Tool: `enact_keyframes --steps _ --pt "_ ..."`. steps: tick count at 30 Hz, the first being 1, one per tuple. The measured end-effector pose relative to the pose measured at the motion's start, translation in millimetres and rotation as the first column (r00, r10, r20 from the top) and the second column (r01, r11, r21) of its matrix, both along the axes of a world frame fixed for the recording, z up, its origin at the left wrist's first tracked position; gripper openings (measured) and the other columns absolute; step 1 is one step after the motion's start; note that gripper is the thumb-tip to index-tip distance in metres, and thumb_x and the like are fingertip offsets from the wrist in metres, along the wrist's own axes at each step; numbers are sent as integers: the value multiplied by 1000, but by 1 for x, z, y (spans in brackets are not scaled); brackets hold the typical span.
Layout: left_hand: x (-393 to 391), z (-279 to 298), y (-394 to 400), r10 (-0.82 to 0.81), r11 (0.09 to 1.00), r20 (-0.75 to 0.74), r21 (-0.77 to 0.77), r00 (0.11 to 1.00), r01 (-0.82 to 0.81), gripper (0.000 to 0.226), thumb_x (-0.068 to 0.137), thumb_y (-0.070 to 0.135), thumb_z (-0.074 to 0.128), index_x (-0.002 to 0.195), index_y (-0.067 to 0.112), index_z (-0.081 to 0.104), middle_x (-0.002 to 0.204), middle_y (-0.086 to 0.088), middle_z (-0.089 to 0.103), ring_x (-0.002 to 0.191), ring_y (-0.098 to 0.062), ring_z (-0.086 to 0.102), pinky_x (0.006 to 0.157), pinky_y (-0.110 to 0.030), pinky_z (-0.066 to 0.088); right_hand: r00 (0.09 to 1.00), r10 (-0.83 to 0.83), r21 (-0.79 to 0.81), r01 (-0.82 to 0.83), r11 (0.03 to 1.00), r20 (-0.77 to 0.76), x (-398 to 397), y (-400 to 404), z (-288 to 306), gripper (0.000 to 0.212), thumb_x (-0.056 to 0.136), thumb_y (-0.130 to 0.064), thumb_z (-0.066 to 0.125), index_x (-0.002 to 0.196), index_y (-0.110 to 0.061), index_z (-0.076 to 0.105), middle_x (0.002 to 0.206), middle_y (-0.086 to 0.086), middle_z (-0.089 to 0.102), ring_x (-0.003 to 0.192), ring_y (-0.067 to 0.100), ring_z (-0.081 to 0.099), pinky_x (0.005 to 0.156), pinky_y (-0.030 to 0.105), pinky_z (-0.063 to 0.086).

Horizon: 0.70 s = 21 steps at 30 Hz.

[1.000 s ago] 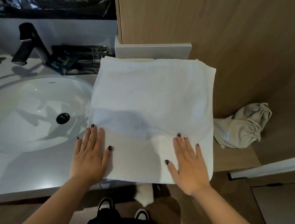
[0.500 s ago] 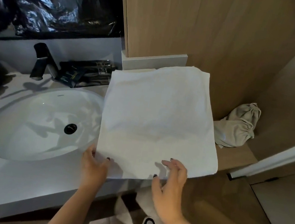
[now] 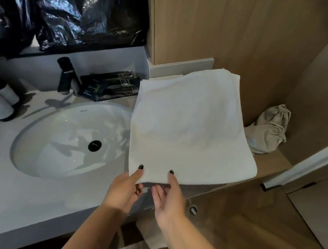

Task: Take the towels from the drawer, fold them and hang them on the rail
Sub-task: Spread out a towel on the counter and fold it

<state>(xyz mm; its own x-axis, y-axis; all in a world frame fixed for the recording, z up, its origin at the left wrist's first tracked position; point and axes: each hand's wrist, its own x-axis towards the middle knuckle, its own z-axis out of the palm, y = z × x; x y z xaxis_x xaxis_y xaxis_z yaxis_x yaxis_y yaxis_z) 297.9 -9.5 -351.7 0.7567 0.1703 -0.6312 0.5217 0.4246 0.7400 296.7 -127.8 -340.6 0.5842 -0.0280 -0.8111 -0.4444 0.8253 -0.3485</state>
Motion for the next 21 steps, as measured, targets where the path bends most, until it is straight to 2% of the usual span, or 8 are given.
enact_keyframes --steps 3,5,8,12,15,17,19,21 --pt "-1 12 0 -31 999 54 -8 998 31 26 94 29 66 109 8 69 69 1 64 53 -6 49 51 -19 45 994 -55 104 45 994 96 6 -4 5 29 92 -12 66 121 -11 62 104 11 75 94 23 73 76 34 58" --pt "-1 17 1 -12 1000 70 -5 997 13 23 95 27 65 107 7 68 69 -1 60 51 -6 42 46 -18 41 991 -113 58 109 992 76 13 -14 8 33 92 -7 66 124 -11 62 107 10 74 98 24 71 77 35 59" --pt "-8 20 9 10 1000 115 -20 993 -8 21 96 25 64 105 7 68 72 -3 58 48 -6 40 45 -18 39 988 -155 -99 155 983 8 19 -36 6 36 91 -7 69 125 -9 59 116 10 67 103 24 66 86 35 58" --pt "-16 17 24 75 992 185 -109 980 -56 22 96 23 62 113 9 67 70 1 60 48 -5 41 47 -19 43 965 -263 -212 256 943 -6 28 -71 7 20 89 -2 69 100 -15 57 104 5 64 87 19 62 65 27 54" --pt "-18 15 30 102 990 213 -120 972 -77 21 98 21 60 114 10 67 75 3 65 48 -5 41 48 -18 44 942 -334 -337 319 886 13 33 -102 4 19 89 0 67 95 -16 59 100 4 65 81 18 63 53 25 51" --pt "-18 17 33 115 991 224 -98 968 -95 19 99 21 58 113 10 67 77 4 68 48 -4 41 47 -17 44 930 -363 -435 353 829 63 34 -125 1 26 89 1 66 109 -14 60 111 5 65 84 19 63 50 25 52" --pt "-17 20 37 120 992 228 -54 966 -110 16 100 21 57 108 10 66 70 5 67 46 -3 44 47 -15 46 937 -338 -550 331 767 91 31 -147 2 59 89 -2 66 141 -18 44 118 3 55 84 19 60 48 25 50" --pt "-16 22 42 108 993 246 10 963 -114 14 100 22 57 102 10 65 65 5 65 48 -4 48 47 -14 46 969 -230 -679 232 696 95 27 -168 6 74 89 -7 66 150 -30 30 126 3 49 86 22 61 47 25 49"
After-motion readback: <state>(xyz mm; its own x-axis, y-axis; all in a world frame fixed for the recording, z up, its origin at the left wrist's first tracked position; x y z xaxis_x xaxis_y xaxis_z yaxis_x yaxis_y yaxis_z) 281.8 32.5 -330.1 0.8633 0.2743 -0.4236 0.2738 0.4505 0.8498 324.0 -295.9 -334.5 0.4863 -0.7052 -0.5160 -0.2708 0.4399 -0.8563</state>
